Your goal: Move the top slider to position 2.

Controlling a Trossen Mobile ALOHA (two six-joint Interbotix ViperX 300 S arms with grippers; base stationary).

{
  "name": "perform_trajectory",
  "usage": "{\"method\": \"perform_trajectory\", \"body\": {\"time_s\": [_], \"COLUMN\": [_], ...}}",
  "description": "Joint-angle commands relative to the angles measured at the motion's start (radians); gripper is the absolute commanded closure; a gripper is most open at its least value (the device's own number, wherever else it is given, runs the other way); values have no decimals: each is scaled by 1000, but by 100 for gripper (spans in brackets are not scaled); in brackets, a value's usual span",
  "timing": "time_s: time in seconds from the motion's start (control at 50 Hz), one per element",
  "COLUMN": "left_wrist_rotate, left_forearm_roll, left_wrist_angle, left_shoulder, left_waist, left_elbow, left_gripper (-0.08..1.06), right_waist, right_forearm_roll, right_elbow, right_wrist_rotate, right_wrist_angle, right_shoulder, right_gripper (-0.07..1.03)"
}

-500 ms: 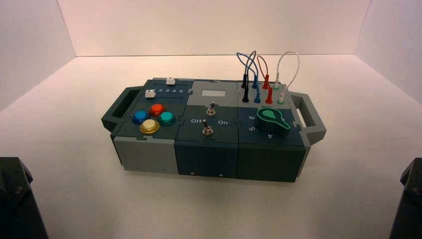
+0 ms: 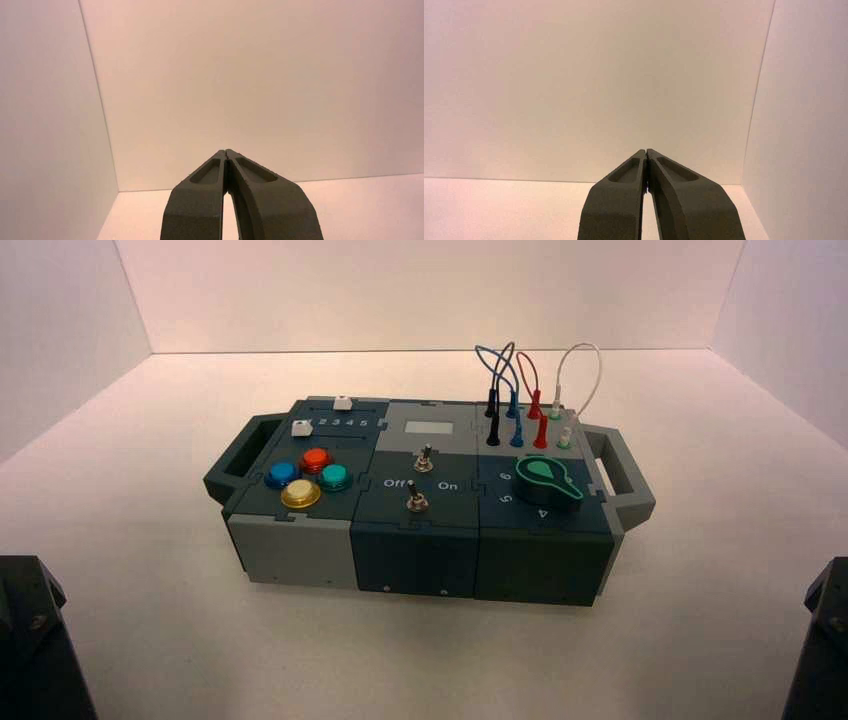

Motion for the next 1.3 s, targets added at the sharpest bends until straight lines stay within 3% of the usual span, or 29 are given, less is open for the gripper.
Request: {"method": "perform_trajectory", "body": {"time_s": [0.02,0.34,0.52,0.86,1.08,1.3], "left_wrist_rotate": [8,6,-9,-12,-17,-17], "left_forearm_roll": [2,-2,-15,-21,-37,-49], "left_wrist_angle": [-6,58,224,646,980,1134], "left_shoulder": [9,18,25,29,74,183], "left_waist": [-3,-25,-60,-87,-147,-290], "left_elbow": [-34,-54,-106,-233,-305,-337], "left_gripper": [101,101,101,101,101,101], "right_waist": [2,2,35,106,107,112], "right_forearm_roll": [2,3,3,3,5,9], "right_elbow": [-31,-43,-80,-141,-147,-153], "right_wrist_rotate": [2,0,2,0,-2,0], "right_wrist_angle": [-6,48,178,407,466,505], "right_shoulder": [8,11,21,81,77,77], "right_gripper": [99,99,99,99,99,99]}}
